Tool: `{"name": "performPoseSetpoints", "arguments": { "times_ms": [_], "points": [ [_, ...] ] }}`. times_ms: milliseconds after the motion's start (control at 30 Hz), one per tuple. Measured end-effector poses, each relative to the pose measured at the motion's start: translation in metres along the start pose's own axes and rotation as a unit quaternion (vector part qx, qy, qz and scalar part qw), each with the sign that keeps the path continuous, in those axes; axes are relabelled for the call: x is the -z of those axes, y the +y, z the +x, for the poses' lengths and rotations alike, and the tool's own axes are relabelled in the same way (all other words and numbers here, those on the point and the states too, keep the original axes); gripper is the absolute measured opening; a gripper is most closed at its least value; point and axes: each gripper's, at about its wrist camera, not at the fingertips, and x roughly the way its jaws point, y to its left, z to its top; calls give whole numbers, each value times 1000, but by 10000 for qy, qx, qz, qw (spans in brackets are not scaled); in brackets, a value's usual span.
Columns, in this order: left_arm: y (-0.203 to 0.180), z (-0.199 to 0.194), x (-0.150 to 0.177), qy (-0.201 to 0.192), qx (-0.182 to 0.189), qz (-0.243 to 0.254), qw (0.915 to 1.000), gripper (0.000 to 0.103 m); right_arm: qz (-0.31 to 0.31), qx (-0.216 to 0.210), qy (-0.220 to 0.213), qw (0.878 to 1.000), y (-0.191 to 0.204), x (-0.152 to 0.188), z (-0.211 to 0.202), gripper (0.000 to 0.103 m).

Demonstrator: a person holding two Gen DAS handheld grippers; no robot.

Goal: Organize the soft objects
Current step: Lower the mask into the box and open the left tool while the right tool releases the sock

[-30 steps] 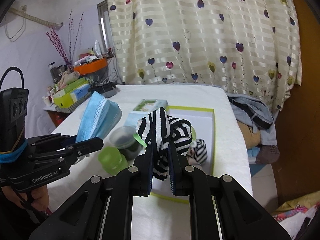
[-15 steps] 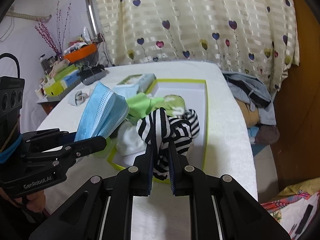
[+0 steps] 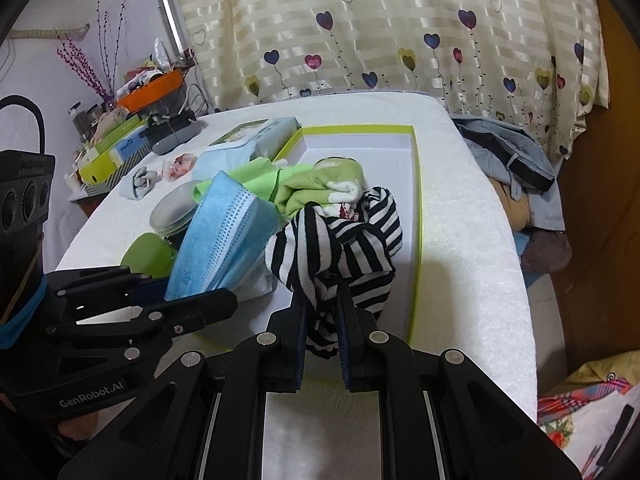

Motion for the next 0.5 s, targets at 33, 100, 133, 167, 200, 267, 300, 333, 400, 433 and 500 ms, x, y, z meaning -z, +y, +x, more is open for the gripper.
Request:
{"name": "performPoseSetpoints", "arguments": {
  "times_ms": [33,100,133,167,200,267,300,333,400,433,500],
  "points": [
    [0,3,-2,0,-21,1,10000,21,8,-14,-8,10000,-2,-2,1,14],
    [0,8,-6,4,-47,-12,10000,21,23,-20,-13,10000,-4,-6,5,14],
    [-1,10,-8,8,-57,-14,10000,21,27,-21,-15,10000,-5,-8,6,14],
    [-1,12,-10,7,-64,-16,10000,21,34,-20,-14,10000,-7,-10,8,14],
    [-1,13,-12,2,-77,-18,10000,21,36,-23,-18,10000,-8,-12,10,14],
    [-2,16,-16,-8,-117,-13,9999,21,48,-34,-28,10000,-11,-17,13,14],
    [-2,18,-19,-16,-128,-13,9999,21,49,-38,-25,10000,-12,-19,15,14],
    [-2,20,-20,-18,-136,-18,9999,21,50,-39,-20,10000,-13,-21,17,14],
    [-2,23,-24,-18,-157,-32,9999,21,37,-47,-16,10000,-15,-26,21,14],
    [-1,25,-26,-13,-171,-42,9998,21,33,-52,-14,10000,-16,-27,22,14],
    [-1,29,-30,-12,-191,-54,9998,21,13,-62,-10,10000,-17,-31,25,14]
  ]
}}
